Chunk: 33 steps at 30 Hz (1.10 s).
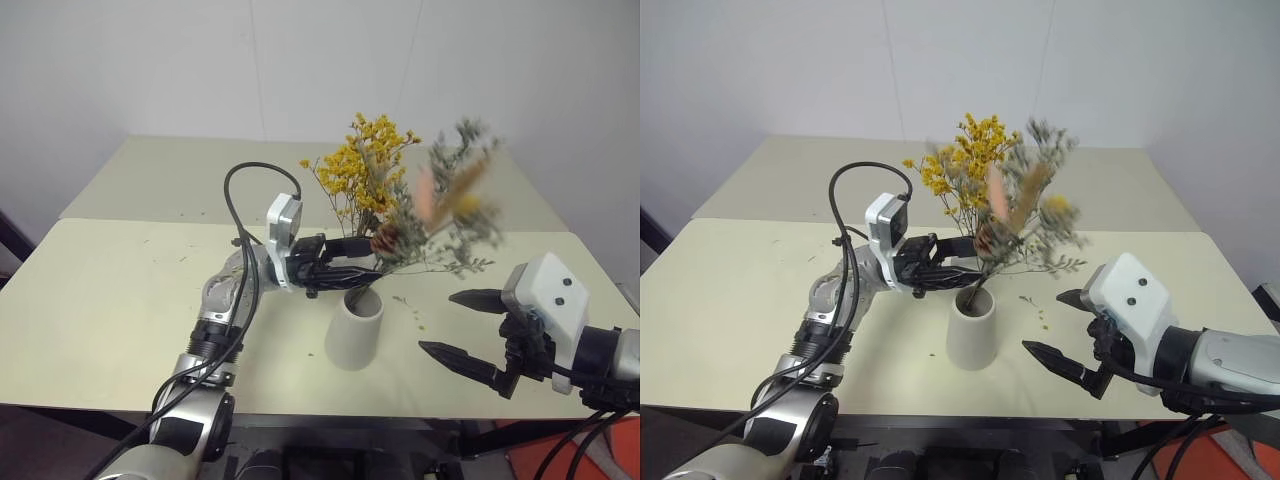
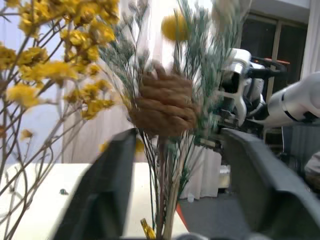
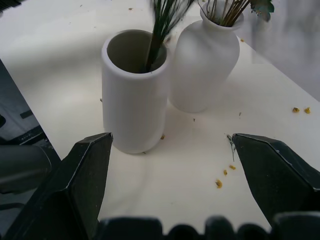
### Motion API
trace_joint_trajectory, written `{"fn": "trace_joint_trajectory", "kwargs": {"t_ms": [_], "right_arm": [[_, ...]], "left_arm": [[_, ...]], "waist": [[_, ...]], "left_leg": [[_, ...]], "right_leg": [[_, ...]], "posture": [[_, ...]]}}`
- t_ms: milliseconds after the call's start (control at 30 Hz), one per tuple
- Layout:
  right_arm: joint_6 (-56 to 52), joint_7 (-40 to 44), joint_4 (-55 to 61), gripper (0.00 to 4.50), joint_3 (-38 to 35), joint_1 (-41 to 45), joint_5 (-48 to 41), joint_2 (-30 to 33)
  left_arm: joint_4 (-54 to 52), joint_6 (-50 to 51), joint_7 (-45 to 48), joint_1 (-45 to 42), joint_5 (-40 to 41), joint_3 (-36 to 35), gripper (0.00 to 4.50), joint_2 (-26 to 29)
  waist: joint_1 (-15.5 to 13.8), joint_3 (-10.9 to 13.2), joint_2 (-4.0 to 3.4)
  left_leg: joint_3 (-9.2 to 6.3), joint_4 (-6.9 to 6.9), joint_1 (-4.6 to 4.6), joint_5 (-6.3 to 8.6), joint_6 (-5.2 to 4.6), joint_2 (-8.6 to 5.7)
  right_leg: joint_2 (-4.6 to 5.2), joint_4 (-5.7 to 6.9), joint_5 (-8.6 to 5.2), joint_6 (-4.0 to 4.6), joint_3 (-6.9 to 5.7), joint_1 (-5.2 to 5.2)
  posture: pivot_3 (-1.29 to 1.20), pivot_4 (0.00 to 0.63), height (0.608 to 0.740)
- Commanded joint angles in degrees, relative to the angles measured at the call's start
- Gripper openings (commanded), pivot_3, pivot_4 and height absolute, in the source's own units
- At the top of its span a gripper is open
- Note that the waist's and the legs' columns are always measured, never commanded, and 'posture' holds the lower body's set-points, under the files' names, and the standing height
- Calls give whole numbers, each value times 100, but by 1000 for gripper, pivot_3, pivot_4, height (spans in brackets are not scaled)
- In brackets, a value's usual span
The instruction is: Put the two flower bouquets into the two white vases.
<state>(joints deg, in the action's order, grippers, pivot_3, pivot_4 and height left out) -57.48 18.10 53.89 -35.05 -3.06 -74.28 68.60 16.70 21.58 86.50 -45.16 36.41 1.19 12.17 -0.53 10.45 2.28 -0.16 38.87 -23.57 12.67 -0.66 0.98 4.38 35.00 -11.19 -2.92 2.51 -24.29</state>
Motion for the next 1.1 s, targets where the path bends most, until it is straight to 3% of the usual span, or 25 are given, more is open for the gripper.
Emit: {"fn": "trace_joint_trajectory", "kwargs": {"t_ms": [33,467,733,833,933,1100], "right_arm": [[196,22,24,4500,-60,16,106,-40],[247,128,-32,4500,84,69,347,-83],[123,519,-161,4500,-515,-171,329,-87],[-25,1096,-272,4500,-1213,-543,493,-135],[-44,2323,-349,4500,-2195,-1226,948,-256],[402,3690,-659,4500,-3017,-1955,1654,-604]], "left_arm": [[-329,76,160,69,202,-117,3881,216],[-571,92,82,449,205,-396,3881,1151],[-617,-111,-52,644,179,-1023,3881,2050],[-497,-282,-114,660,-12,-1135,3881,2430],[-490,-696,-166,801,-411,-1158,3881,2872],[-923,-723,-81,1207,-333,-1357,3881,3337]], "waist": [[-4,0,0],[8,0,-1],[3,0,-1],[-26,0,-1],[-20,-1,0],[-12,-1,0]], "left_leg": [[0,0,0,0,0,0],[1,-1,2,0,0,2],[1,-2,6,0,0,6],[1,-2,3,0,0,5],[1,-4,0,0,0,5],[3,-5,9,0,0,9]], "right_leg": [[0,0,0,0,0,0],[0,0,-4,6,-1,-1],[-1,1,-7,12,-2,0],[1,0,-8,12,-5,0],[1,-3,-2,1,-5,-1],[0,0,-2,-2,-6,3]], "posture": [[0,150,740],[0,150,740],[0,150,740],[0,150,740],[0,150,740],[0,150,740]]}}
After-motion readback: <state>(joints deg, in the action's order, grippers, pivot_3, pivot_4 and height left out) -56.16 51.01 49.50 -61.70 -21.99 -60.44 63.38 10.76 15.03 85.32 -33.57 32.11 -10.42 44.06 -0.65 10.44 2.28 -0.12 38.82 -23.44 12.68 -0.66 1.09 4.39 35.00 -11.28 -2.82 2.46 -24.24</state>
